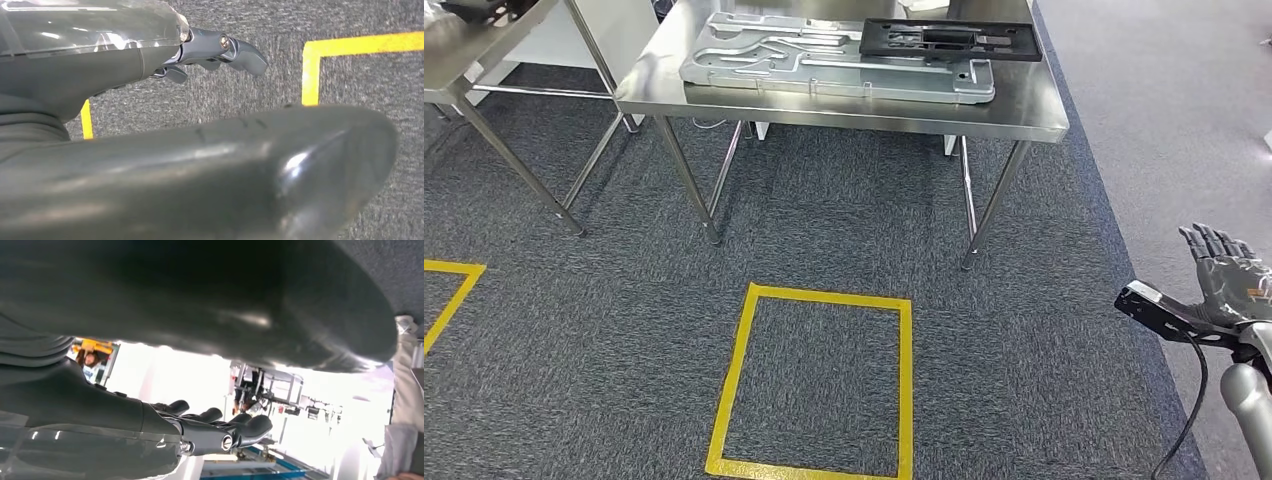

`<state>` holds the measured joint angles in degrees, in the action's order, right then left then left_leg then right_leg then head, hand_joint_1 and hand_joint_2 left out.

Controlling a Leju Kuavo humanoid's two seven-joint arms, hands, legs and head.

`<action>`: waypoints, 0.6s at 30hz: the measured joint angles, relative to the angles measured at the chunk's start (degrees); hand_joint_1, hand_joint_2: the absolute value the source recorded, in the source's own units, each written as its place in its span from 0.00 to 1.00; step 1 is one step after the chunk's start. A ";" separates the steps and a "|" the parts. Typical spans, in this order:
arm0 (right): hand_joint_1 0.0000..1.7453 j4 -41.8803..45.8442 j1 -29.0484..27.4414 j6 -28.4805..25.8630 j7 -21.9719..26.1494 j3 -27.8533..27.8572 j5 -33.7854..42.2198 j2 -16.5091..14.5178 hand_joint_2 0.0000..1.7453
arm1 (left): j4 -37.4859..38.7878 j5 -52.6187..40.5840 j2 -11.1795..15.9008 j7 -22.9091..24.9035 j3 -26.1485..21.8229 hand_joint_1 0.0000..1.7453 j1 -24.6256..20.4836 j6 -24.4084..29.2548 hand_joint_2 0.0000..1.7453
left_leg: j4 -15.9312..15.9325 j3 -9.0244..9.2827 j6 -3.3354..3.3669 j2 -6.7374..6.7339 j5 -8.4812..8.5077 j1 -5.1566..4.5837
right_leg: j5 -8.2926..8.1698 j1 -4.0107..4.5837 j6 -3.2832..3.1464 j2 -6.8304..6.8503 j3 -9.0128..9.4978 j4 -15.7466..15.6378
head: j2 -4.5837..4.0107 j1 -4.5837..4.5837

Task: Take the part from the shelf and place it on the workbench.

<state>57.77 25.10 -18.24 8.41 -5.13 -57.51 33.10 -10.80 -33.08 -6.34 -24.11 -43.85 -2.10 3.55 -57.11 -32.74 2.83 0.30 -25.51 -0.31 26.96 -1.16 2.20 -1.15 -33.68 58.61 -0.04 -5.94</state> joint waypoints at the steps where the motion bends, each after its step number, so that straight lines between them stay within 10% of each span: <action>1: 0.00 -0.24 0.21 -0.10 -0.01 -0.13 0.00 0.04 0.00 | 0.00 -0.02 -0.03 -0.01 -0.08 0.00 -0.02 -0.01 0.00 | 0.41 0.06 0.31 -0.16 0.31 0.13 | 1.43 -0.05 0.25 0.24 -0.91 2.08 | 0.00 0.00; 5: 0.00 -1.20 0.46 -0.29 -0.02 -0.56 0.00 -0.05 0.00 | 0.00 -0.07 -0.02 -0.02 -0.29 0.00 0.01 -0.04 0.00 | 0.41 -0.41 0.63 -0.58 0.60 0.02 | 6.92 -0.26 0.85 0.80 -6.43 14.52 | 0.00 0.00; 11: 0.00 -2.25 1.35 -0.61 -0.28 -1.03 -0.31 -0.31 0.00 | 0.00 -0.26 -0.17 0.05 -0.31 0.00 -0.02 -0.24 0.00 | -0.81 -0.90 -0.33 -1.08 0.31 -0.35 | 0.00 0.19 0.02 2.07 1.76 -0.75 | 0.00 0.00; 15: 0.00 -2.96 1.88 -0.76 -0.33 -1.33 -0.42 -0.52 0.00 | 0.00 -0.31 -0.21 0.05 -0.36 0.00 -0.03 -0.40 0.00 | -1.98 -1.55 -1.62 -1.15 -0.45 -0.34 | -0.50 0.05 -1.44 1.71 1.44 -1.30 | 0.00 -0.01; 18: 0.00 -3.36 2.15 -1.03 -0.33 -1.44 -0.42 -0.87 0.00 | 0.00 -0.38 -0.20 0.14 -0.40 0.00 -0.01 -0.37 0.00 | -10.94 -5.14 -2.38 -0.72 -6.11 -0.09 | -0.97 -0.15 -2.18 1.52 1.00 -1.50 | 0.00 -0.01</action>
<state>54.41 27.26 -19.28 8.08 -6.56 -57.93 32.22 -10.80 -33.45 -6.54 -23.98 -44.25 -2.10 3.18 -68.05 -37.88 0.45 -0.43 -31.61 -0.40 25.99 -1.31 0.02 0.37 -32.68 57.11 -0.04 -5.96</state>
